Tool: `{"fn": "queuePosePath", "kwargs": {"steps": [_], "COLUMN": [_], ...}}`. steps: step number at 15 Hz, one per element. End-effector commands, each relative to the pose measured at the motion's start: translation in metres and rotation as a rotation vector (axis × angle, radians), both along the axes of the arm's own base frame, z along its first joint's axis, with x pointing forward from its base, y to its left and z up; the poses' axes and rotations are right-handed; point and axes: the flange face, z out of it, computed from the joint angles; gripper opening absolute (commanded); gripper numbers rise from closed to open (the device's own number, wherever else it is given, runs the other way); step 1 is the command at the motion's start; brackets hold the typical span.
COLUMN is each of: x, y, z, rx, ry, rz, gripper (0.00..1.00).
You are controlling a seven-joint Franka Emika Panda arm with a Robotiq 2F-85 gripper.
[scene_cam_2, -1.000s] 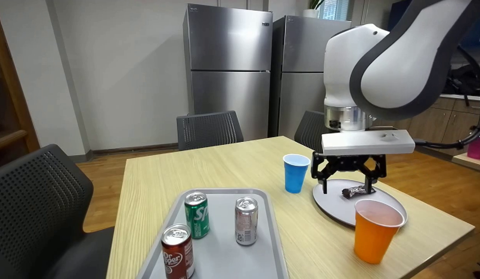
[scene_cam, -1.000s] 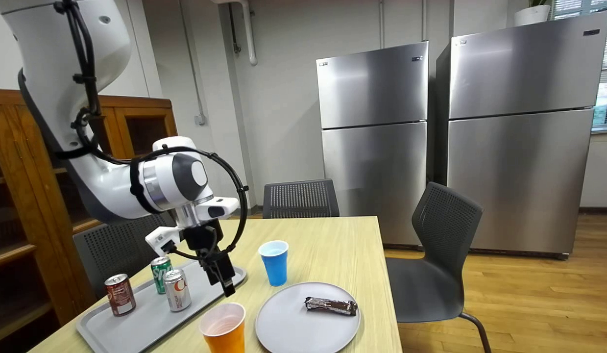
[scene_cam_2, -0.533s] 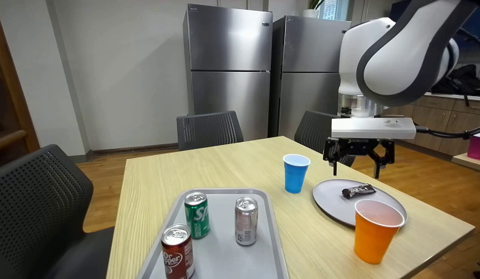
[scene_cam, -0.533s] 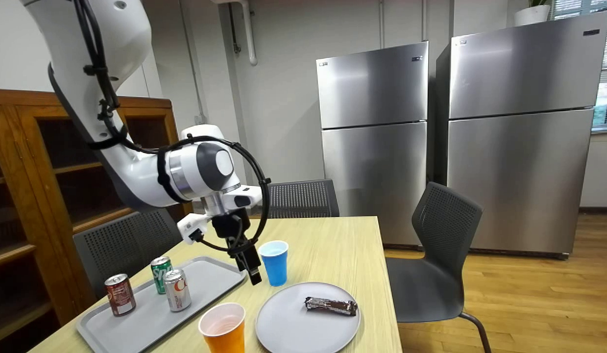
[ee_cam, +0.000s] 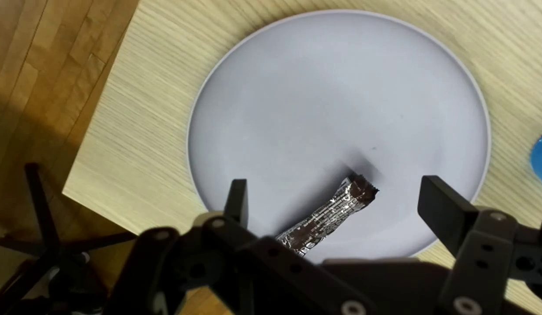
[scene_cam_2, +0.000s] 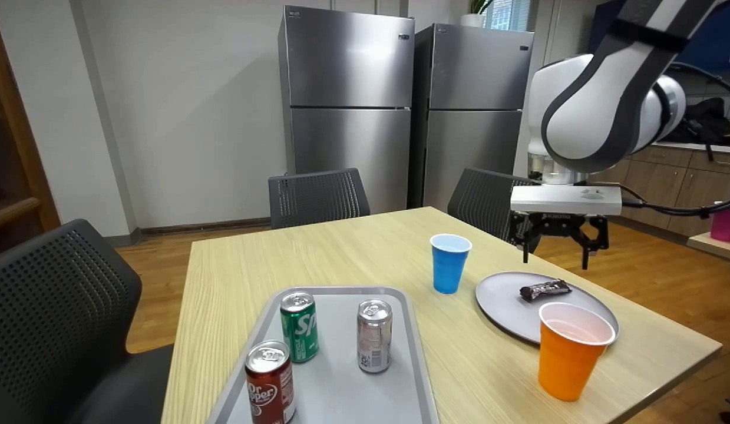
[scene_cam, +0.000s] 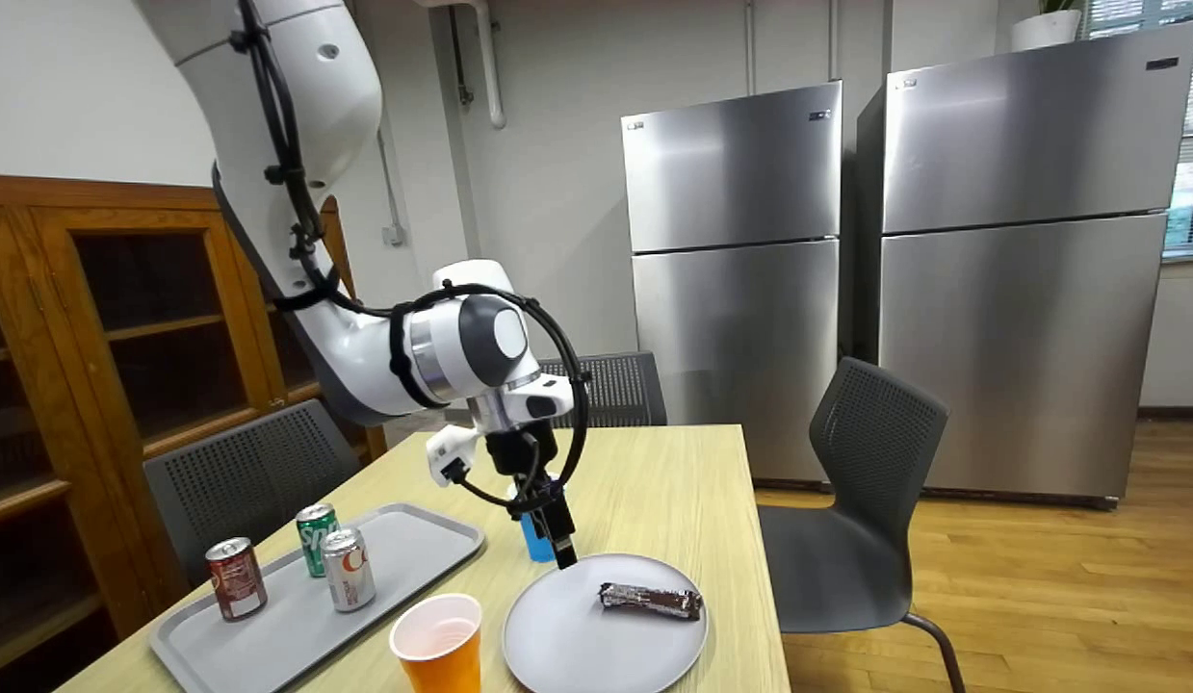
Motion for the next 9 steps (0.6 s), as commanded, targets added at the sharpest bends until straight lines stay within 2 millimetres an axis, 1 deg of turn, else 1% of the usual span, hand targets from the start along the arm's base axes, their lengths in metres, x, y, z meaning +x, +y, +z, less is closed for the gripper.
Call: {"fn": "queuePosePath", "kwargs": {"steps": [1,5,9], "x": [0.026,0.046,0.066], "y": [-0.015,-0.03,-0.039], "z": [-0.022,-0.045,-0.065], "rx": [-0.012,-0.016,-0.013], "ry": [-0.008,-0.007,-0.006], "rz": [-0.083,-0.163,-0.225], "gripper": [1.0,1.0,1.0]}}
